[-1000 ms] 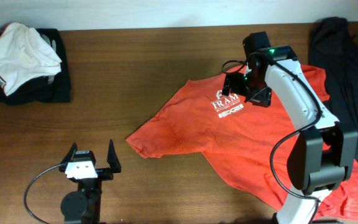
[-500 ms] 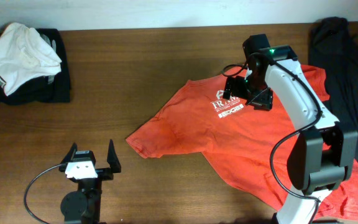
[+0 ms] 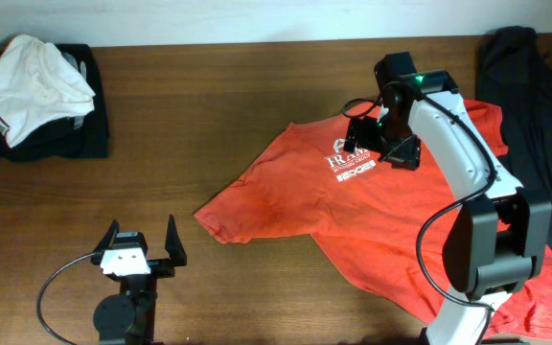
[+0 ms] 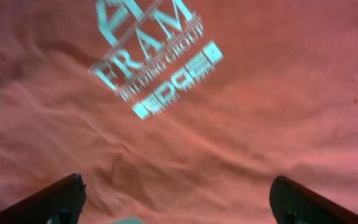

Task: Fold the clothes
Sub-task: 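Grasp the shirt's left edge with the left gripper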

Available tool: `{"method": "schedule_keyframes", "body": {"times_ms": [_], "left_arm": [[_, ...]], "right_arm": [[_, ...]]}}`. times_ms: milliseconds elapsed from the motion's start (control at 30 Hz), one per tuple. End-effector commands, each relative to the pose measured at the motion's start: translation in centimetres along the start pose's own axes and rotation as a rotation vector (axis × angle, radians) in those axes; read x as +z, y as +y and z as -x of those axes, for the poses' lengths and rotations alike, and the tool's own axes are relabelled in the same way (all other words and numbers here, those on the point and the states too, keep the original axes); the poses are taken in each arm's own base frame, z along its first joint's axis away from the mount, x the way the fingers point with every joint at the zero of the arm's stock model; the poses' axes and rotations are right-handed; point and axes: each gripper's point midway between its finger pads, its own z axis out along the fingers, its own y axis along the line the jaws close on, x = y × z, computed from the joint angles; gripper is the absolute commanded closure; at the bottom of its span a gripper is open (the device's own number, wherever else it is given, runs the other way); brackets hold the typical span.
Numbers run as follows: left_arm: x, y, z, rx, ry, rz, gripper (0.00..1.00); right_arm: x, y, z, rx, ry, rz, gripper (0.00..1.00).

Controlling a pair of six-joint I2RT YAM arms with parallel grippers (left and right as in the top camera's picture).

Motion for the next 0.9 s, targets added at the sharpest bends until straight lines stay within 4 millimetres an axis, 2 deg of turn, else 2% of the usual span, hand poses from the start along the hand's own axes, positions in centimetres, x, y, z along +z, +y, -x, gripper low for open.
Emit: {"method": "schedule_keyframes", "body": {"times_ms": [0, 100, 167, 200, 267, 300, 367, 400, 433, 533, 600, 633, 667, 700, 733, 833, 867], "left_arm": [[0.1, -0.2, -0.3, 0.016, 0.006, -0.010, 0.01], [0.0, -1.6, 0.1, 0.009, -0.008, -0.092, 0.01], [-1.5, -6.7, 2.6, 0.029, -0.105, -0.393, 0.01], [-2.3, -8.0, 4.1, 0.045, -0.156, -0.474, 0.01], [-2.9, -8.1, 6.6, 0.045, -0.157, -0.477, 0.01], [-2.7, -8.2, 7.0, 0.032, -0.095, -0.479, 0.01], [-1.6, -9.7, 7.9, 0.021, 0.062, -0.571, 0.01], [0.0, -11.1, 8.5, 0.007, 0.196, -0.656, 0.01], [1.2, -11.5, 8.5, -0.012, 0.306, -0.680, 0.01], [5.7, -11.6, 6.5, -0.092, 0.757, -0.683, 0.01], [7.7, -11.9, 4.4, -0.162, 0.885, -0.685, 0.01], [8.6, -11.8, 2.6, -0.156, 0.953, -0.656, 0.01], [9.2, -11.1, 0.3, -0.124, 1.044, -0.555, 0.01], [9.2, -9.6, -3.3, -0.034, 1.189, -0.329, 0.01], [8.9, -9.7, -4.8, 0.037, 1.238, -0.271, 0.01], [8.2, -12.3, -7.7, 0.114, 1.313, -0.322, 0.01], [8.2, -12.5, -8.3, 0.130, 1.327, -0.322, 0.01]], "right_arm": [[-1.0, -0.8, -1.2, 0.000, 0.019, -0.031, 0.01], [-2.9, -1.7, -3.8, 0.007, 0.076, -0.054, 0.01], [-5.5, -2.0, -5.0, 0.003, 0.045, -0.045, 0.01], [-7.1, -2.0, -5.3, -0.002, 0.005, -0.025, 0.01], [-11.0, -2.3, -6.2, -0.013, -0.113, 0.005, 0.01], [-12.4, -2.6, -6.5, -0.015, -0.158, 0.011, 0.01], [-15.0, -3.1, -7.8, -0.021, -0.228, 0.036, 0.01], [-15.8, -3.4, -8.6, -0.021, -0.238, 0.041, 0.01], [-16.2, -3.7, -9.4, -0.022, -0.237, 0.040, 0.01], [-16.6, -4.4, -10.8, -0.019, -0.214, 0.024, 0.01], [-16.6, -4.6, -11.0, -0.034, -0.209, 0.012, 0.01], [-16.6, -4.6, -11.0, -0.037, -0.209, 0.012, 0.01], [-16.6, -4.6, -11.0, -0.037, -0.210, 0.011, 0.01], [-16.6, -4.8, -10.7, -0.035, -0.224, -0.001, 0.01], [-16.6, -4.8, -10.6, -0.035, -0.230, -0.003, 0.01], [-16.7, -4.8, -10.4, -0.035, -0.235, -0.001, 0.01], [-16.7, -4.8, -10.4, -0.035, -0.236, -0.003, 0.01]]}}
